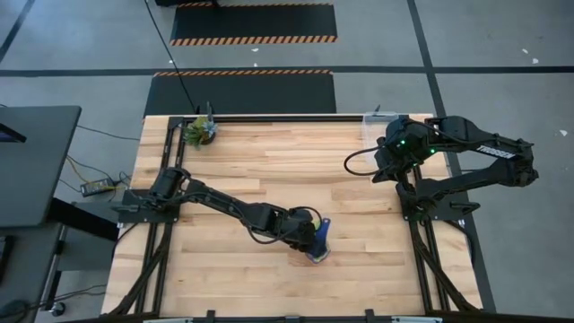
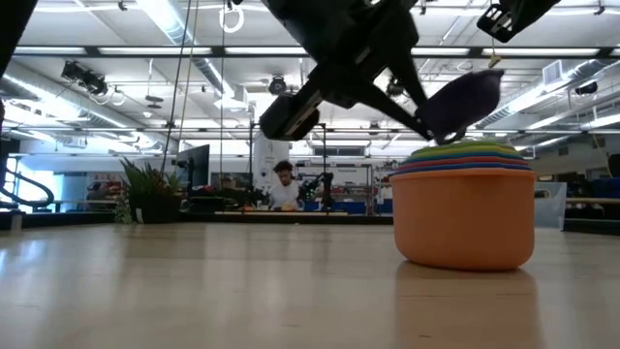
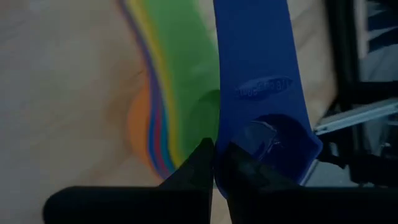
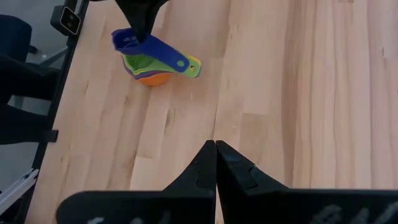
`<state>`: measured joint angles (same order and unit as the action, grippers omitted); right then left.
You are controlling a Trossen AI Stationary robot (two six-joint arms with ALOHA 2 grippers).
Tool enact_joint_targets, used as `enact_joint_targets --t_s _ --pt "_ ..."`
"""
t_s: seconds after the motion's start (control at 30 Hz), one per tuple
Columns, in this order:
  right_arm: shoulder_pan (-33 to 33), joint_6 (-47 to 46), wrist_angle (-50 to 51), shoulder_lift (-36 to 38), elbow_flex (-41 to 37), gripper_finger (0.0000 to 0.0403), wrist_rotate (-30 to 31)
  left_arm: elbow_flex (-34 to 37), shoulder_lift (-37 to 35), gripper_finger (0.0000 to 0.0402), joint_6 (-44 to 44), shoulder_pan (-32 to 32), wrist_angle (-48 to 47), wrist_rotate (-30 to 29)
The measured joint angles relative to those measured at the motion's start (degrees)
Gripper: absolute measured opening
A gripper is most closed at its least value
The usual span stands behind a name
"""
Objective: Nest measuring cups in basket
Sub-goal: Stack the dark blue measuring cup on top of the green measuring cup
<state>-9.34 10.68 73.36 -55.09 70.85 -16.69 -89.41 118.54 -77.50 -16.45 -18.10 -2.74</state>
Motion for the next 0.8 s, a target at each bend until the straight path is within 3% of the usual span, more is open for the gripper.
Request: enact_joint_targets --t_s 0.2,0.8 --pt "0.0 0.0 0.0 0.0 0.0 0.0004 0.11 0.04 0.01 0.0019 -0.91 0.2 -0.31 0.02" --pt "0.0 0.02 0.0 -0.01 0.02 0.0004 0.11 0.04 0.02 0.0082 2.22 1.35 0.26 0.11"
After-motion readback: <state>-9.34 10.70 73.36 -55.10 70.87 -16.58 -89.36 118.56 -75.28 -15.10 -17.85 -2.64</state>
